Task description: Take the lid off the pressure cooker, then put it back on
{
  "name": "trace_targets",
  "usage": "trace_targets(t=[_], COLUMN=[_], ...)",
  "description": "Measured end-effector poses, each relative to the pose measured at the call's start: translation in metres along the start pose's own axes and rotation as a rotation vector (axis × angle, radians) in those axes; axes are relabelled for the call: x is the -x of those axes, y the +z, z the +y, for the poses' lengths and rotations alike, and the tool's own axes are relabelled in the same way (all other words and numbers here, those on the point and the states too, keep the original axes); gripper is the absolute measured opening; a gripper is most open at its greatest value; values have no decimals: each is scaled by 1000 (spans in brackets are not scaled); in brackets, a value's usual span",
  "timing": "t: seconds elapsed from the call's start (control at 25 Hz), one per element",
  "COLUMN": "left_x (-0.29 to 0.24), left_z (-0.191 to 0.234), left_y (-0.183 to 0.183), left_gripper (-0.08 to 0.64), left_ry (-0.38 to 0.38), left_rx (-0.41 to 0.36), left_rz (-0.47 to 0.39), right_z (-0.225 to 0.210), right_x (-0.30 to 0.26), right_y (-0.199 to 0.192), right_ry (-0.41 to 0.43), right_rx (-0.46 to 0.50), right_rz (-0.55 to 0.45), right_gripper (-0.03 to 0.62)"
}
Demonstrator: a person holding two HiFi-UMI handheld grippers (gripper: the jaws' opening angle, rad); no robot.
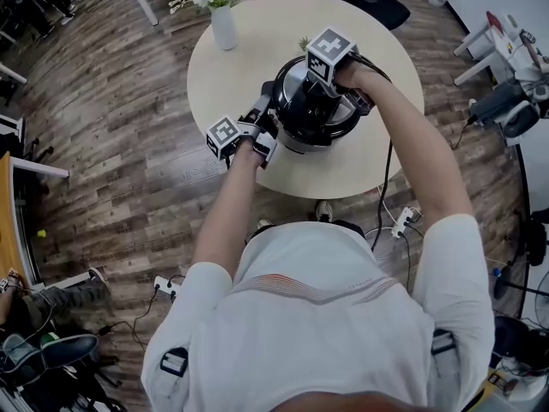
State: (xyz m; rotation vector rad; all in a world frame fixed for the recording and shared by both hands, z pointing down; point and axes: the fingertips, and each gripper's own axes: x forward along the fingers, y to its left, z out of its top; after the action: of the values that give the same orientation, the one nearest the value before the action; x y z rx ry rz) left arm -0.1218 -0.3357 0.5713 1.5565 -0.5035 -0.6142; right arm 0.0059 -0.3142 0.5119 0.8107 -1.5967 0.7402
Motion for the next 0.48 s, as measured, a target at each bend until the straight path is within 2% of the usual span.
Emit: trace_targets(t=[0.36, 0.48], left_x=[-2, -2], left_z=[-1, 0], left_y=[-1, 0], left_gripper=[66, 71], left_ry=[-9, 7], left_rx=[-19, -65], left_rz=[18, 29], right_z=[-2, -3], right_x=[27, 46], right_y=[3, 4], right_ry=[1, 10], right_rx=[72, 95], right_rz=[5, -3], right_gripper=[288, 288])
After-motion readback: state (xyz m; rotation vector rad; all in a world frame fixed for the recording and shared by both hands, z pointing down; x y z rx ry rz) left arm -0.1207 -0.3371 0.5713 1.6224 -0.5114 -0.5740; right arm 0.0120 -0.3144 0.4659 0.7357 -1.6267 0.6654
